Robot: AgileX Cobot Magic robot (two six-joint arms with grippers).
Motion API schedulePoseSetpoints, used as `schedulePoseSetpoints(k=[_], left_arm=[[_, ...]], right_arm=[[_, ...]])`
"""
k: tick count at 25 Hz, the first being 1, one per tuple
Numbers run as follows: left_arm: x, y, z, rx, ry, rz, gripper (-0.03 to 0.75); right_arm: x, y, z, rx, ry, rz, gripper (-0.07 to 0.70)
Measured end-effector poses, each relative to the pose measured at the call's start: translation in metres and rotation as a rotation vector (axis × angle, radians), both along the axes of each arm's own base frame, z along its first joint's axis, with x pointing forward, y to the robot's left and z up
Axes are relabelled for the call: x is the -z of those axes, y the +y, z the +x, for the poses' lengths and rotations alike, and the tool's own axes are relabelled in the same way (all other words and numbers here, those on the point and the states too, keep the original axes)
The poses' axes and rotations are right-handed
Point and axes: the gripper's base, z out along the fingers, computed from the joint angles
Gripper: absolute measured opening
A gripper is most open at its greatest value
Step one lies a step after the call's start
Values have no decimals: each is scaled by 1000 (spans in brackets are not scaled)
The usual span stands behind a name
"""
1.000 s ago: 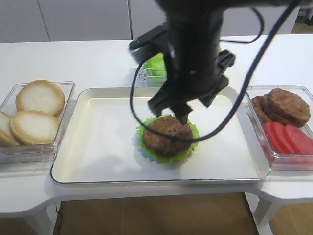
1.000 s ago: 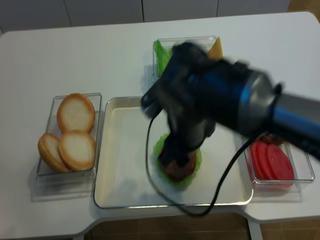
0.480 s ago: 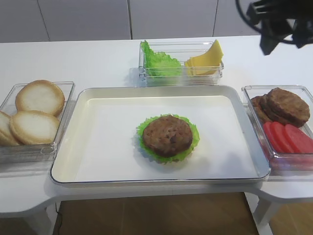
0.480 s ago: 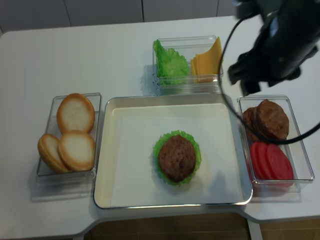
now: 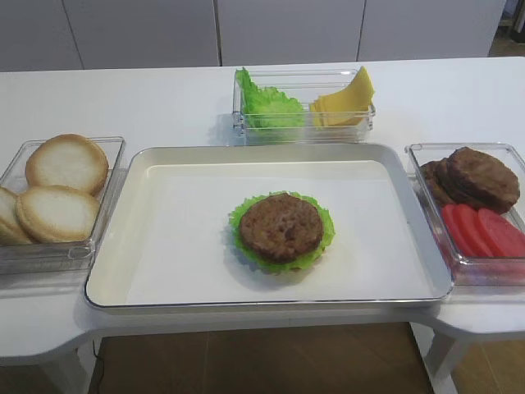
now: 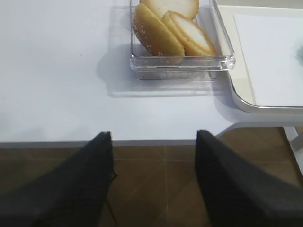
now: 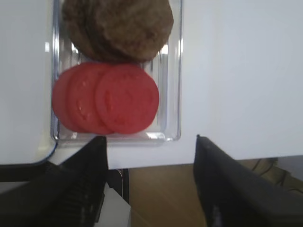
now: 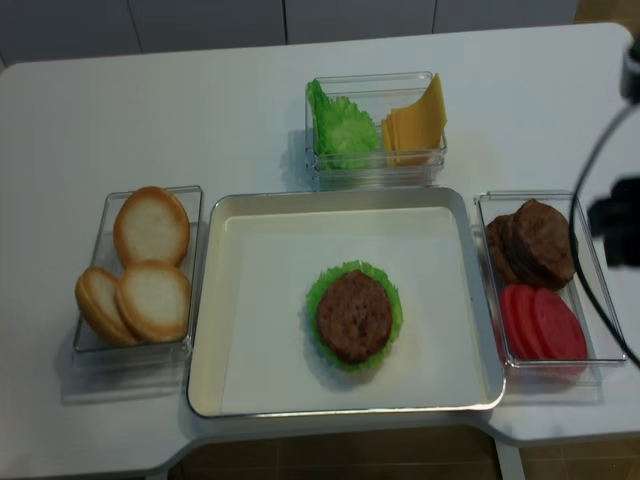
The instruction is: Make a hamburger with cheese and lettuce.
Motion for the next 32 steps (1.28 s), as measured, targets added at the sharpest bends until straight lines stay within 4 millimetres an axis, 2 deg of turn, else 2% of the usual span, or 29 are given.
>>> schedulePoseSetpoints(k=[4,9,19,26,32], left_arm=[[0,0,0,0,0,0,415],[0,0,0,0,0,0,415],[0,0,0,0,0,0,415],[0,0,0,0,0,0,415],[0,0,0,0,0,0,415]], right_arm=[[7,-7,-39,21,-26,16,429],[5,-16,-88,50,-128,50,429],[1,-32,-176,50,-429,115,421],[21,-34,-215,-21,-544,164,420],[53,-30,-227,-98,-548,196,420]])
